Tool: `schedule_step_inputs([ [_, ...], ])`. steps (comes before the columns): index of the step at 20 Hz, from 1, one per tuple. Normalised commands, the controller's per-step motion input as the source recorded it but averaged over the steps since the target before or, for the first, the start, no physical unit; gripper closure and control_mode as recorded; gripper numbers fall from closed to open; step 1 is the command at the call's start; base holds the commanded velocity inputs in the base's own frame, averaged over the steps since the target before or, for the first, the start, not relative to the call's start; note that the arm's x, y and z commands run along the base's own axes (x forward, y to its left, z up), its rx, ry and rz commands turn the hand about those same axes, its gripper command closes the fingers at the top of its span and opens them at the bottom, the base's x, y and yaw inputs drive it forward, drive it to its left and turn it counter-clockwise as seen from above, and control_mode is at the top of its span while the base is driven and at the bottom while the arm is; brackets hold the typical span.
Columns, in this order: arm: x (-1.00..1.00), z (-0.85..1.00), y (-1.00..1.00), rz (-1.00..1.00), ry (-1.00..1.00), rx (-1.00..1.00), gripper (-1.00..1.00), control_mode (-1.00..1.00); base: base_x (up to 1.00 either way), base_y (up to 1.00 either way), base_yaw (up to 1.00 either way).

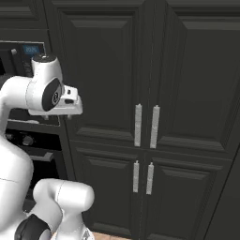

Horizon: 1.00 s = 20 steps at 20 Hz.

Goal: Take the fish from the oven and place it on the plate on the counter.

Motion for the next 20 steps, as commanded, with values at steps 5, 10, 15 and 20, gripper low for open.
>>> schedule_step_inputs([
  [5, -0.53, 0.0, 0.97, 0.34, -0.01, -0.18, -1.0, -1.0, 0.0, 0.0, 0.0],
  [10, -0.02, -0.06, 1.0, 0.41, 0.02, -0.15, -1.0, -1.0, 0.0, 0.0, 0.0],
  [15, 0.0, -0.25, 0.75, 0.2, -0.05, -0.15, -1.0, -1.0, 0.0, 0.0, 0.0],
  [20, 0.02, -0.57, 0.57, 0.0, -0.32, -0.2, -1.0, -1.0, 0.0, 0.0, 0.0],
])
